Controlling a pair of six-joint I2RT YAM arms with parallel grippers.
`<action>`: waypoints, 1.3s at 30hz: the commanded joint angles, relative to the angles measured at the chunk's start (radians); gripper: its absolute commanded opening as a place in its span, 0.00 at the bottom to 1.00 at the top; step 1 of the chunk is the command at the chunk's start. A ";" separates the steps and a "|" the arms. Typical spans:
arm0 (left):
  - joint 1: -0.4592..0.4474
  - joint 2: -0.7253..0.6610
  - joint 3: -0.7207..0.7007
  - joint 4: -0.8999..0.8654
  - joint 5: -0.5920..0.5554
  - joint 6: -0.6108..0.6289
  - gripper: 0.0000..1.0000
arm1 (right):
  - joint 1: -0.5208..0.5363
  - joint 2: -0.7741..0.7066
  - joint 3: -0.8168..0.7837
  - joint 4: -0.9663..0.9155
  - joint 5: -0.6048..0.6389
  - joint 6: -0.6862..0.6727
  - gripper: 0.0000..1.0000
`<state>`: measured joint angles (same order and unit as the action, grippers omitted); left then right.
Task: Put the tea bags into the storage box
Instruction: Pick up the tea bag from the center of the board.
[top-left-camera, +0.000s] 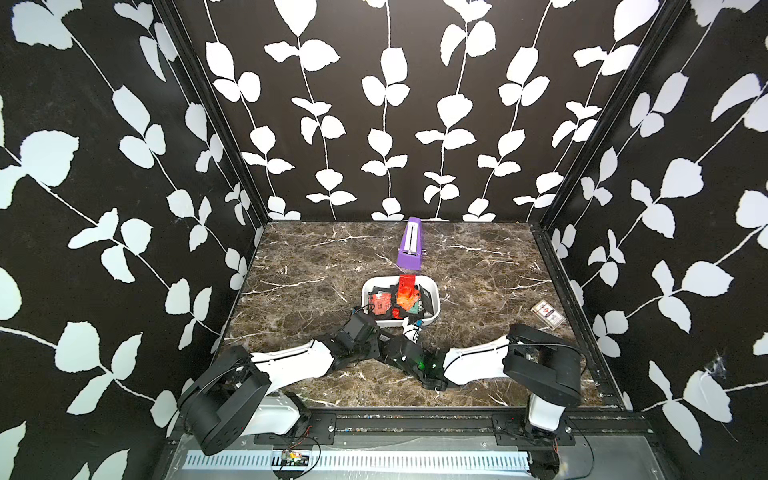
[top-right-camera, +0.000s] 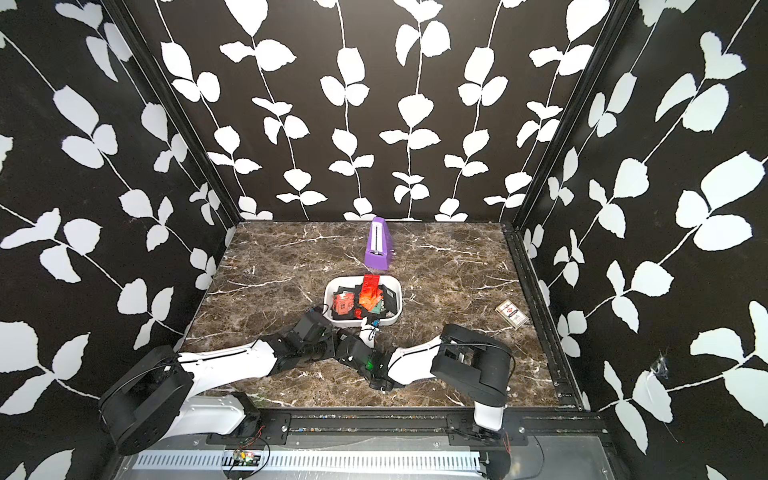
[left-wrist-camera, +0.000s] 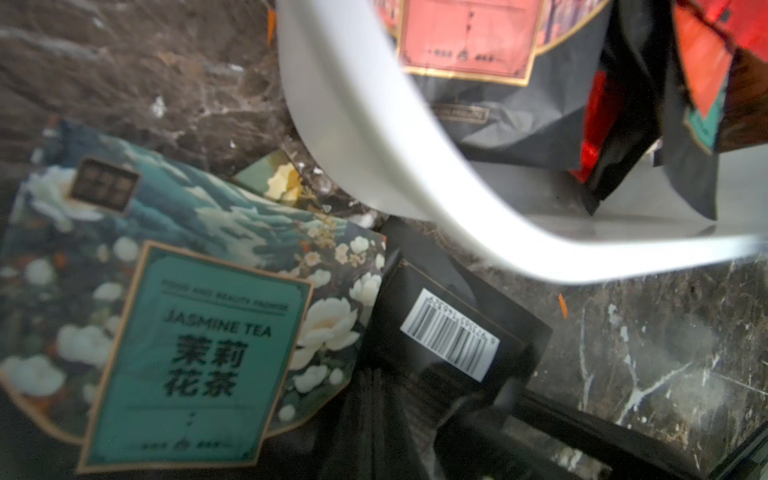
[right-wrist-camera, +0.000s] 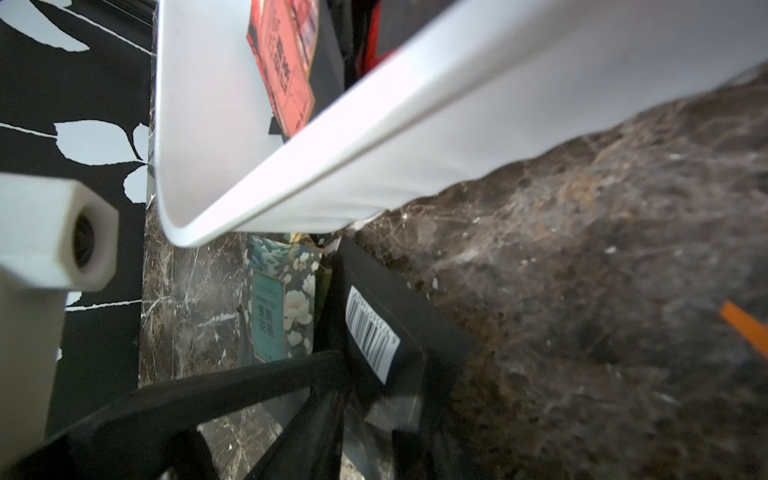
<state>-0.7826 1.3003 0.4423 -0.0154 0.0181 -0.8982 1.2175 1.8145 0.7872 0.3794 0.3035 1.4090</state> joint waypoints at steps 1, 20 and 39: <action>0.001 -0.005 -0.030 -0.050 0.006 -0.002 0.00 | 0.007 0.032 0.022 -0.048 0.013 0.004 0.31; -0.004 -0.113 -0.029 -0.052 0.036 0.013 0.03 | 0.008 -0.007 0.082 -0.151 0.000 -0.105 0.00; -0.005 -0.381 0.036 -0.181 -0.035 0.090 0.52 | 0.027 -0.274 0.071 -0.543 0.069 -0.313 0.00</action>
<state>-0.7841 0.9577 0.4541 -0.1520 0.0174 -0.8383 1.2346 1.5890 0.8467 -0.0463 0.3286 1.1530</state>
